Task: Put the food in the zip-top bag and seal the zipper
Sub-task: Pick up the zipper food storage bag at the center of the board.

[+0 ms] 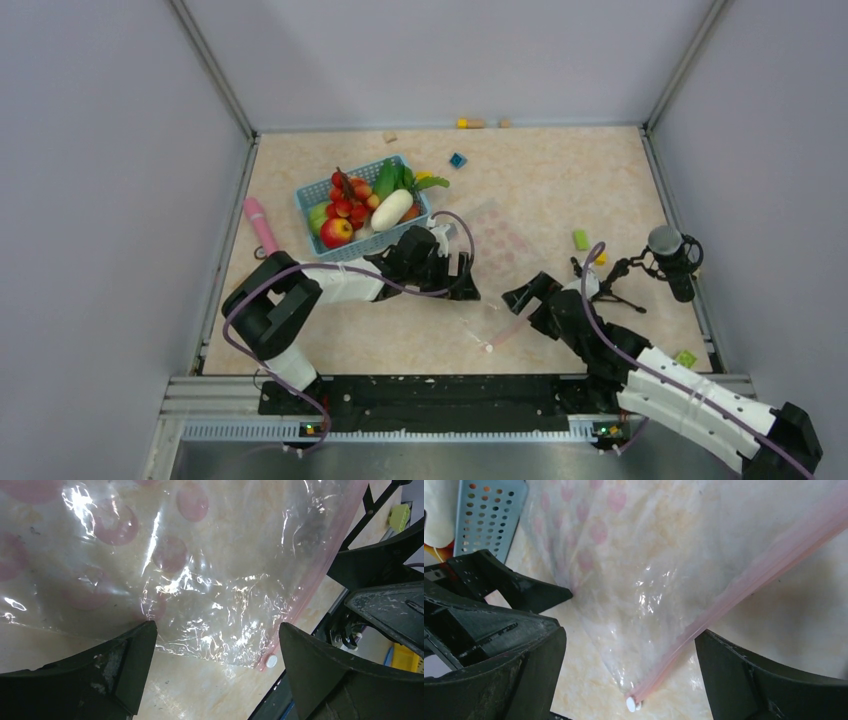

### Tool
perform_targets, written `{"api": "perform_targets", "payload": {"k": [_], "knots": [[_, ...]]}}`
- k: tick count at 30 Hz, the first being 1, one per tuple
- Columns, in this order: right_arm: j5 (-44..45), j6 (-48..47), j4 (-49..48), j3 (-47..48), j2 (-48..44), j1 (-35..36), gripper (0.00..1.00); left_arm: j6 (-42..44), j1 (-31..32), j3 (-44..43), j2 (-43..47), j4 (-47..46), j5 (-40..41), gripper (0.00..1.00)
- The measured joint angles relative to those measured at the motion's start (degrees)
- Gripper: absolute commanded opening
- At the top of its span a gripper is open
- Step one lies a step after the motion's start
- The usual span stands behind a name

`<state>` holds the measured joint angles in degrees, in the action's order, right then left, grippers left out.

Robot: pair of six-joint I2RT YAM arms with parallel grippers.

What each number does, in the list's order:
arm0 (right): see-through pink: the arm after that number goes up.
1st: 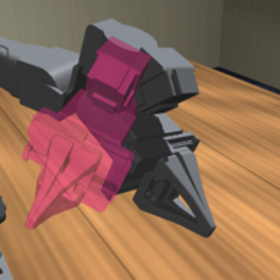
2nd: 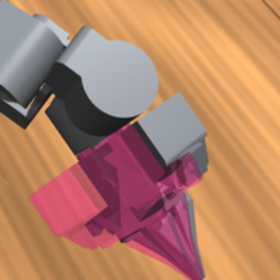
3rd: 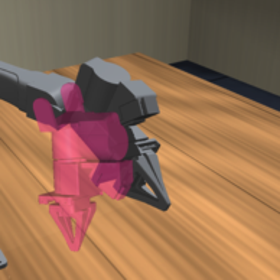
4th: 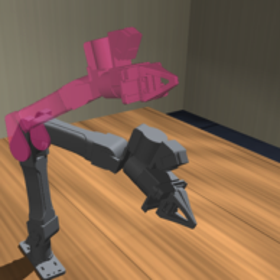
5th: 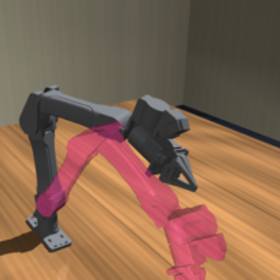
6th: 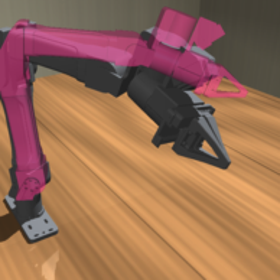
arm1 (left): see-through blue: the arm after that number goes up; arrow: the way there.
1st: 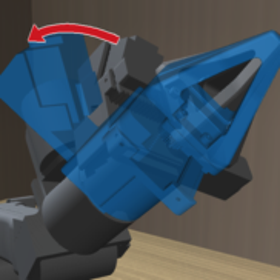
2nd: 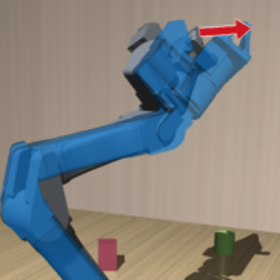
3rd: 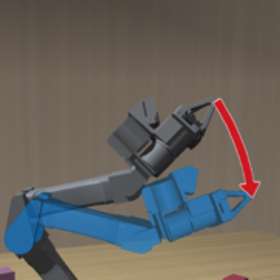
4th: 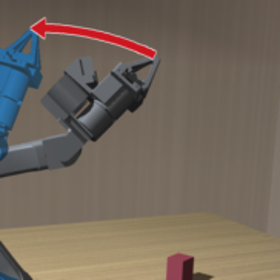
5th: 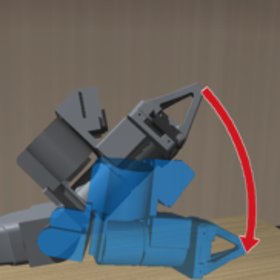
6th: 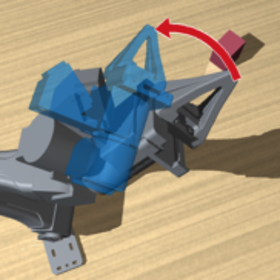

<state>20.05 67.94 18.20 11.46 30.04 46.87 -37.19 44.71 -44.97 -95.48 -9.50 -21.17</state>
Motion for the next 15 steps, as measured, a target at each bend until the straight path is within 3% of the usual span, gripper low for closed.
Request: {"api": "perform_targets", "payload": {"k": [4,9,15], "knots": [[1.5,-1.2,-4.4,0.0,2.4,0.0,0.97,-0.2,0.0,0.2,0.1,-0.1,-0.5,0.98],[3.6,-1.9,-7.3,0.0,5.6,0.0,0.89,-0.3,0.0,0.2,0.1,0.0,-1.5,0.98],[5.4,-2.8,-12.0,0.0,9.0,0.0,0.60,-0.4,0.0,0.2,0.1,0.1,-2.2,0.98]]}}
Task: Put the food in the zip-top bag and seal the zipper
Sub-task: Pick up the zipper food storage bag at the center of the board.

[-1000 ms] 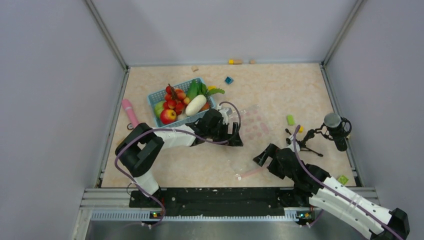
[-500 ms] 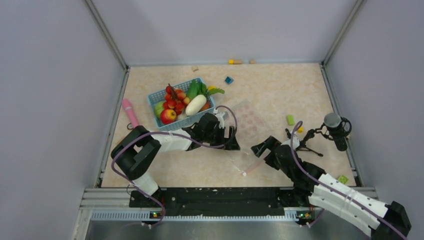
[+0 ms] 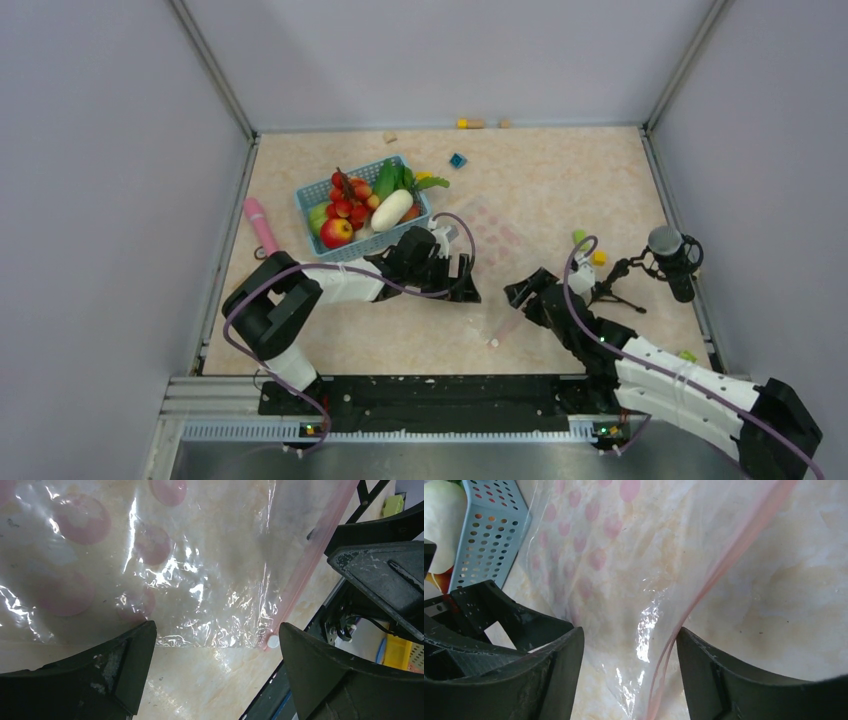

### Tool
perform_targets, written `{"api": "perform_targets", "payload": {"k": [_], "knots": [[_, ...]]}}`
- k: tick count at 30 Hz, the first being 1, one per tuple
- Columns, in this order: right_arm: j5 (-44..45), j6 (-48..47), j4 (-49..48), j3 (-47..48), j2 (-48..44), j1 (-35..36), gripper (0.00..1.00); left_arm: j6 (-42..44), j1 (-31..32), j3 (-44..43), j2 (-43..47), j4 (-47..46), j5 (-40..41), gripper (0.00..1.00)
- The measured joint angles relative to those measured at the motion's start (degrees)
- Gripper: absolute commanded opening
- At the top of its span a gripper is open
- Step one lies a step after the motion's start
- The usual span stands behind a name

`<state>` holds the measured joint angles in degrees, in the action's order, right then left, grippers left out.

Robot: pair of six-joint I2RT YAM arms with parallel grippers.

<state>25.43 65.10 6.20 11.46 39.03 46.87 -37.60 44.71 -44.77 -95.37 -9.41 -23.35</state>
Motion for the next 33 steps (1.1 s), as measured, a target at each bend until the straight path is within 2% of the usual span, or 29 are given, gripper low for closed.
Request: {"api": "perform_targets", "payload": {"k": [6,7,8,16,25,28,33], "knots": [[2.1,-0.9,-1.5,1.0,4.1,0.0,0.10,0.3,0.0,0.0,0.2,0.4,0.1,0.98],[2.4,-1.2,-1.5,1.5,4.8,0.0,0.02,0.4,0.0,0.0,0.4,0.9,0.3,0.98],[2.9,-1.4,-1.6,2.1,5.6,0.0,0.00,0.6,0.0,0.1,0.7,1.3,0.6,0.98],[3.2,-5.3,-1.7,8.1,10.1,0.0,0.00,2.1,0.0,1.4,6.2,3.5,0.7,0.98],[-2.8,-10.3,3.3,23.3,14.9,0.0,0.00,5.6,2.7,0.2,14.7,3.3,0.6,0.94],[-4.3,-10.7,3.8,25.8,17.2,0.0,0.00,6.8,3.7,-1.0,15.2,3.5,1.4,0.90],[-6.1,-11.1,5.4,26.9,19.4,0.3,0.00,7.8,4.0,-2.1,15.2,4.3,2.2,0.77]]}}
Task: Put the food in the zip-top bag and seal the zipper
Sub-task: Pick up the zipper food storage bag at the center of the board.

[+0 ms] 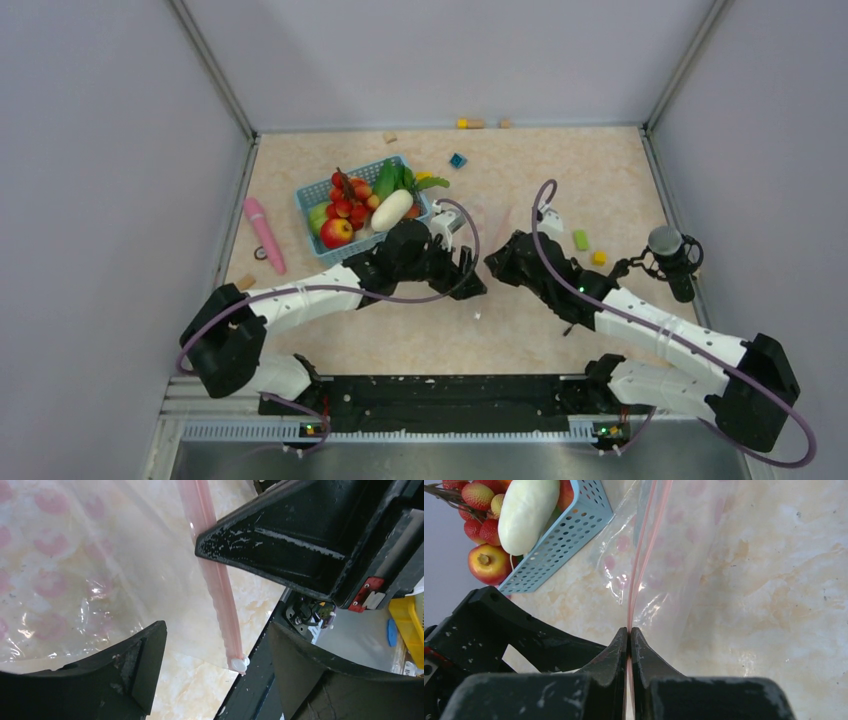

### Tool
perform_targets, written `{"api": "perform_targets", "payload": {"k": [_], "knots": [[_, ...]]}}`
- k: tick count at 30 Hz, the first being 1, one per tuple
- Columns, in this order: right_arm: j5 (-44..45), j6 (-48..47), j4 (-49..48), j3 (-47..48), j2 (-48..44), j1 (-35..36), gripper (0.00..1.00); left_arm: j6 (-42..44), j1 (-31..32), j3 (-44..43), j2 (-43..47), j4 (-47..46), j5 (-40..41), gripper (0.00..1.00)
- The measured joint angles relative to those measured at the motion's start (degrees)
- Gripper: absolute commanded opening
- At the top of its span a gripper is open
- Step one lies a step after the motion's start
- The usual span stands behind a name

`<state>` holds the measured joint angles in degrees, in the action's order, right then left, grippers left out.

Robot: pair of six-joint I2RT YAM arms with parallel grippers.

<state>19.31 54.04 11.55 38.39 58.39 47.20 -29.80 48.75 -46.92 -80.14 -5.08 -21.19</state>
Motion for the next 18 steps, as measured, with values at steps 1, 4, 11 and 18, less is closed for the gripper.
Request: {"api": "perform_targets", "payload": {"k": [1,4,11,18], "knots": [[-0.2,0.0,0.2,0.2,0.2,0.0,0.00,0.1,0.0,-0.3,-0.1,0.0,0.1,0.77],[-0.6,0.0,0.5,0.7,0.3,0.2,0.00,0.2,0.0,-1.5,-0.8,0.3,0.5,0.76],[-0.6,1.4,0.3,1.0,0.3,0.3,0.00,0.2,0.1,-3.2,-3.4,0.3,0.0,0.66],[-1.6,2.5,-0.2,1.0,0.3,0.3,0.01,0.0,0.1,-3.6,-5.3,0.3,-0.5,0.33]]}}
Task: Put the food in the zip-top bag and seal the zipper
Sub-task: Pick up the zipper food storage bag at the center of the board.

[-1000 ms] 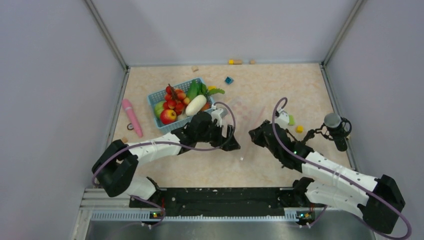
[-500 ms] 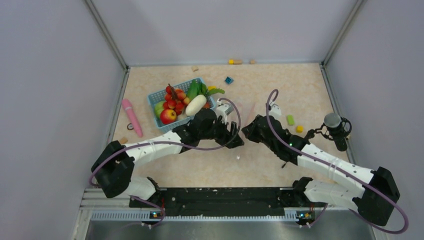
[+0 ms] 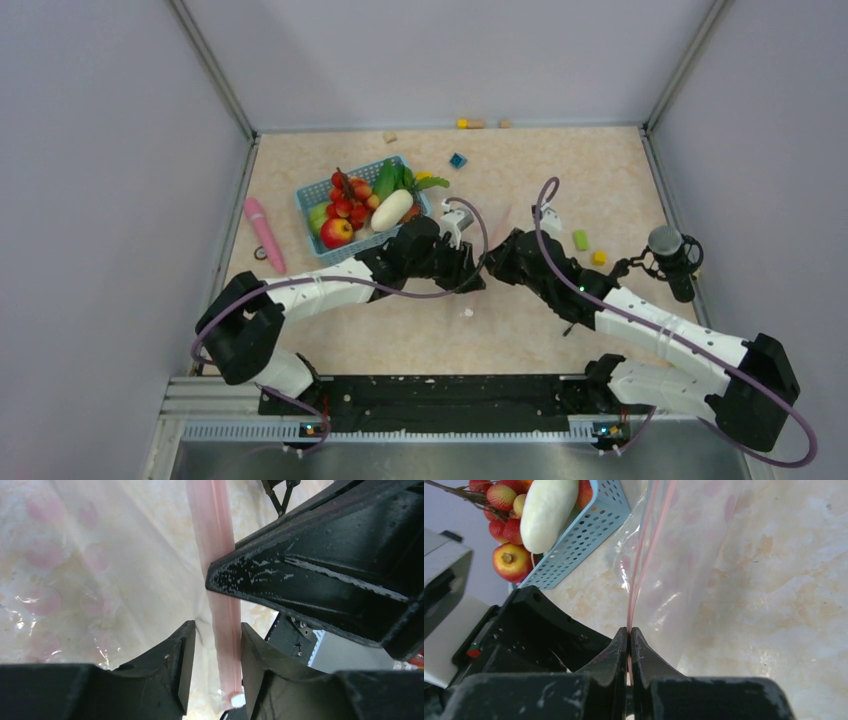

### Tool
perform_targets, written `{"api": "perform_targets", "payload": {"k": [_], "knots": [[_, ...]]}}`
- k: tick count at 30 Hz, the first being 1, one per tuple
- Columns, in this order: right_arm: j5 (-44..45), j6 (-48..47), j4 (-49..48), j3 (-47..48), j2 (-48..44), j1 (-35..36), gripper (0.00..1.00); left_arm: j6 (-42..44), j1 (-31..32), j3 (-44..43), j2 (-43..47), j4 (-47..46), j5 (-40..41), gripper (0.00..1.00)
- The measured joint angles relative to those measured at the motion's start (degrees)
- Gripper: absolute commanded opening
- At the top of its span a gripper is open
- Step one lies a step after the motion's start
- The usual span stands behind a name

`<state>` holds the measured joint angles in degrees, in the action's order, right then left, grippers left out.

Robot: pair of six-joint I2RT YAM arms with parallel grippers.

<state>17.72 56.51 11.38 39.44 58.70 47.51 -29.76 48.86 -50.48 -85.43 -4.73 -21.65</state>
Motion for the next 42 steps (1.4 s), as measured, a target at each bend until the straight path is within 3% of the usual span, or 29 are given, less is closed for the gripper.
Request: {"api": "perform_targets", "payload": {"k": [3,7,9,12,22,29,33,37,42], "knots": [[-1.3,-0.2,-1.4,0.0,0.0,0.0,0.07,-0.1,0.0,-0.1,-0.4,0.0,0.0,0.02],[-2.1,-2.1,-2.1,-0.5,-1.5,0.0,0.52,0.7,0.1,-0.3,-0.5,0.0,0.4,0.00],[-2.0,-3.7,-1.8,-0.8,-3.3,0.1,0.69,0.8,0.1,-0.3,-0.5,0.0,0.5,0.00],[-0.5,-6.0,0.1,-0.8,-7.0,0.1,0.79,0.7,0.1,-0.3,-0.4,0.0,0.5,0.00],[7.7,-14.4,6.9,-0.8,-16.2,0.1,0.92,1.0,0.1,4.0,2.7,-1.0,-1.9,0.00],[8.7,-19.8,8.5,-0.8,-16.0,0.1,0.95,2.6,0.1,8.0,5.7,-3.5,-12.5,0.00],[8.3,-20.6,8.6,-0.8,-15.9,0.1,0.89,3.8,0.1,9.7,7.2,-4.2,-19.6,0.00],[5.5,-20.5,8.0,-0.8,-15.5,0.0,0.72,6.0,0.1,10.0,9.0,-2.7,-24.2,0.00],[-0.5,-20.3,7.5,-0.8,-14.3,-0.5,0.71,9.6,0.1,10.0,12.8,2.3,-25.5,0.00]]}}
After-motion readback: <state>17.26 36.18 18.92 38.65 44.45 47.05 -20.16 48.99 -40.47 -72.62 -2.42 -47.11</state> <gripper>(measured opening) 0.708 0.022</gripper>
